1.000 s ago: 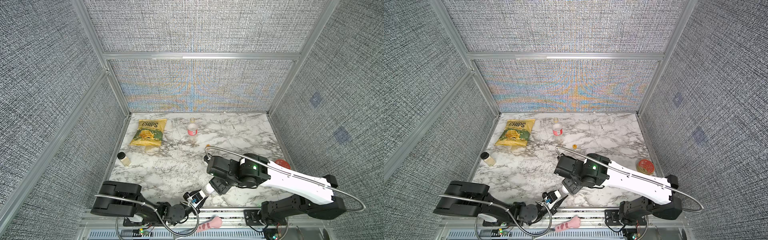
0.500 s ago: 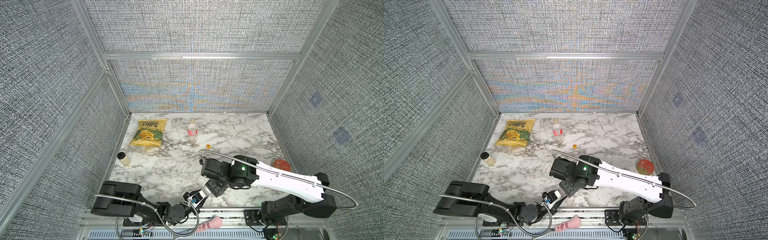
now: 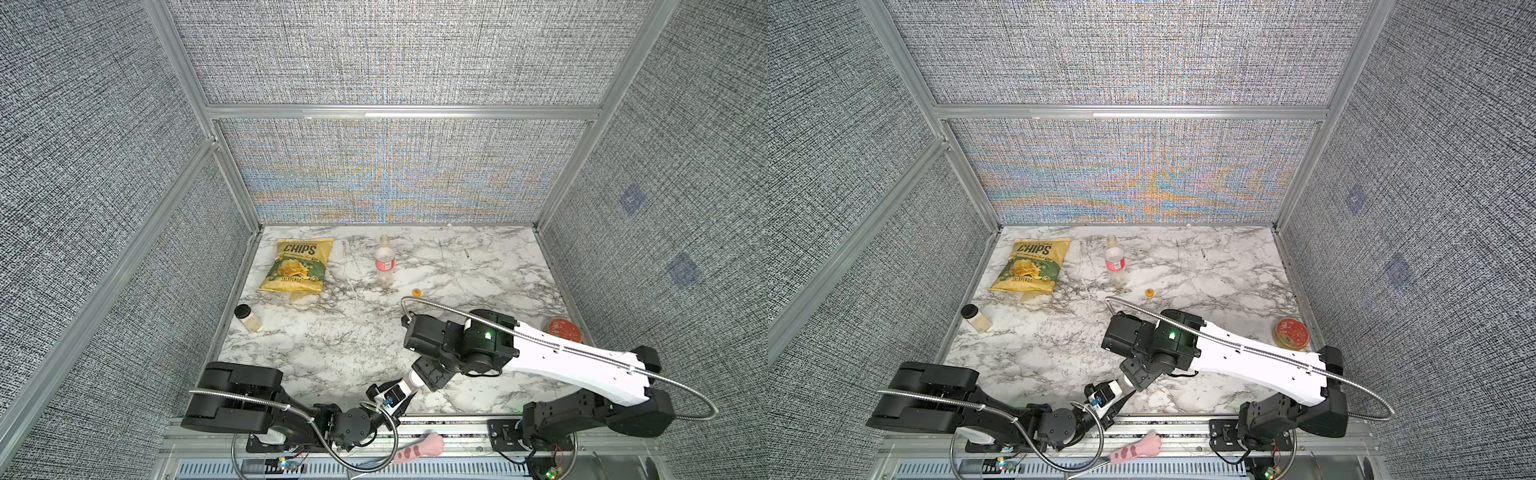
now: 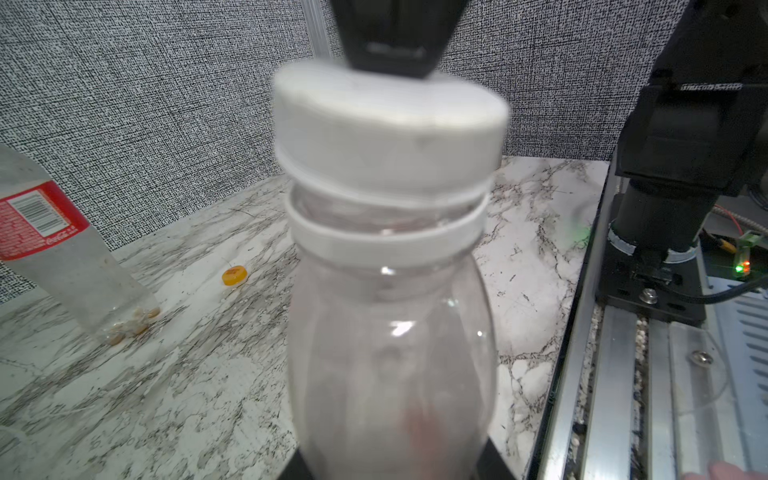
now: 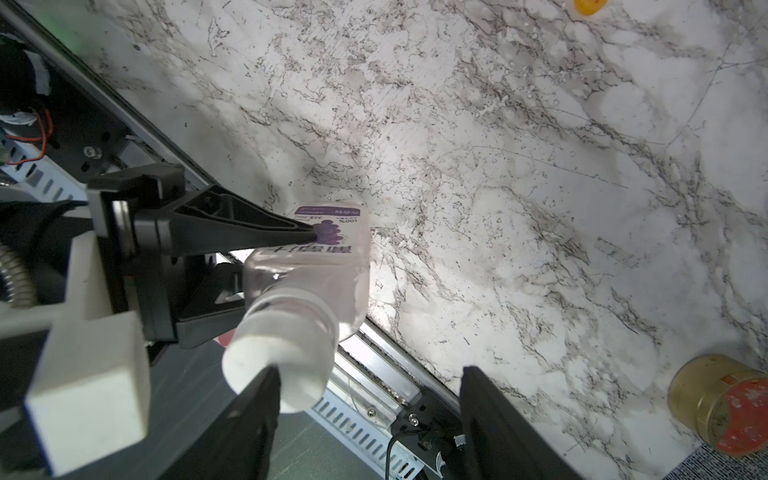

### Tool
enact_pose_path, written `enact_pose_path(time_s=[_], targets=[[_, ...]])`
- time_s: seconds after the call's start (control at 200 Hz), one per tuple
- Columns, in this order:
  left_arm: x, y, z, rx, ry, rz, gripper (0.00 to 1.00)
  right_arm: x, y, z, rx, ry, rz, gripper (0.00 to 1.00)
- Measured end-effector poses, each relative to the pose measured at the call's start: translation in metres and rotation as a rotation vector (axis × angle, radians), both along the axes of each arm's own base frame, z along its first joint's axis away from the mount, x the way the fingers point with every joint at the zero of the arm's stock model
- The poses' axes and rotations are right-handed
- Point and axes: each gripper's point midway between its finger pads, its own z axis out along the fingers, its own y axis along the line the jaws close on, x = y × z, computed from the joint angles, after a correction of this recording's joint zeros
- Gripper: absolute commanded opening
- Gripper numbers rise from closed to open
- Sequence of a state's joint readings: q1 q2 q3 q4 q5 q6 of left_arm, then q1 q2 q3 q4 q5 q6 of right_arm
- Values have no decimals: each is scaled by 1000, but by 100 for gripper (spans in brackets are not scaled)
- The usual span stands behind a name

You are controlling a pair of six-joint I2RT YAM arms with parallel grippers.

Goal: Screw on the bottle caps
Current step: Screw the bottle cap onto the plastic bottle.

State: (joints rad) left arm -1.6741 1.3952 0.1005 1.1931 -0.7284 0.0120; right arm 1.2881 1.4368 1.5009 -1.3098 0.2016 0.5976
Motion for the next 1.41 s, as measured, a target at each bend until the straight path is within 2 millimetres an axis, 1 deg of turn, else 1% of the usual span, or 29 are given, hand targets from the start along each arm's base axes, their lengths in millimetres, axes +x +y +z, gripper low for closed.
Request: enact_pose_path(time_s=[0.275, 0.45, 0.725, 0.88, 1.02, 1.185, 1.34, 1.405], targets=[[0, 0, -1, 4, 0, -3, 34, 2, -1, -1, -4, -5, -5, 71], [0, 0, -1, 3, 0, -3, 34, 2, 5, 5, 22, -3, -3, 71], [0, 1, -5, 27, -5, -4, 34, -1, 6, -8, -2, 22, 6, 71], [0, 2, -6, 30, -5, -3, 34, -1, 7, -7, 0, 21, 9, 71], [0, 1, -3, 15, -6, -4, 34, 2, 11, 3, 17, 8, 12, 71], [0, 1, -1, 8, -6, -4, 34, 6, 10, 27, 46, -32, 23, 73], [0, 6, 2, -14, -3, -8, 34, -3, 2, 42, 53, -47, 88, 71], [0, 7, 4, -26, -1, -9, 34, -10, -1, 49, 67, -56, 131, 67]])
